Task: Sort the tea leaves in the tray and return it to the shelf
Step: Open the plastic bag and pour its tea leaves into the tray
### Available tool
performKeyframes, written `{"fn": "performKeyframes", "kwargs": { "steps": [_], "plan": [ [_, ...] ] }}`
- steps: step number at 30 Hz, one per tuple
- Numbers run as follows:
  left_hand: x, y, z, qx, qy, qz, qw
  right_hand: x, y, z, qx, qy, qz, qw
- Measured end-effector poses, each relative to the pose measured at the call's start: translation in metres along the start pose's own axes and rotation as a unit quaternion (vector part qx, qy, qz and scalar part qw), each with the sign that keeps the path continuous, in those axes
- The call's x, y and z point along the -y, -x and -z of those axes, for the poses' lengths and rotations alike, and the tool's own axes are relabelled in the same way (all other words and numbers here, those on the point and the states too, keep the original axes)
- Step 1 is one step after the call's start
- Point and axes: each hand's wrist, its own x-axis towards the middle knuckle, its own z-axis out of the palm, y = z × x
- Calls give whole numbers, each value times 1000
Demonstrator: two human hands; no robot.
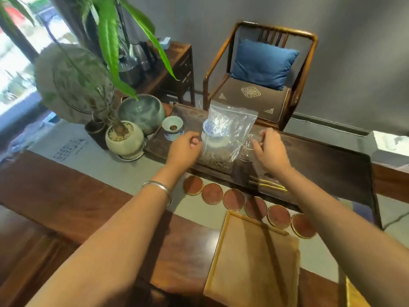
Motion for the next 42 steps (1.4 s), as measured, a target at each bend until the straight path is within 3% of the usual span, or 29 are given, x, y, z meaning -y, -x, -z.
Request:
{"fn": "performKeyframes", "kwargs": {
  "steps": [5,10,15,18,35,40,42],
  "plan": [
    [-13,-78,-16,17,34,-9,999,10,-80,-18,-49,16,10,999],
    [-11,-125,-46,34,124,58,990,-19,-103,-46,-51,-91,-120,987],
    [-2,-143,-57,49,126,16,991,-30,-101,-47,-88,-204,-90,971],
    [2,-142,-49,38,137,-2,990,-24,-88,-28,-70,-247,-51,965],
    [-22,79,43,99,248,-69,961,63,120,64,153,-210,67,963],
    [-14,114,51,98,220,-84,967,83,146,56,189,-224,30,956],
    [-9,122,53,94,225,-79,967,88,154,55,212,-283,-9,935]
  ]
}}
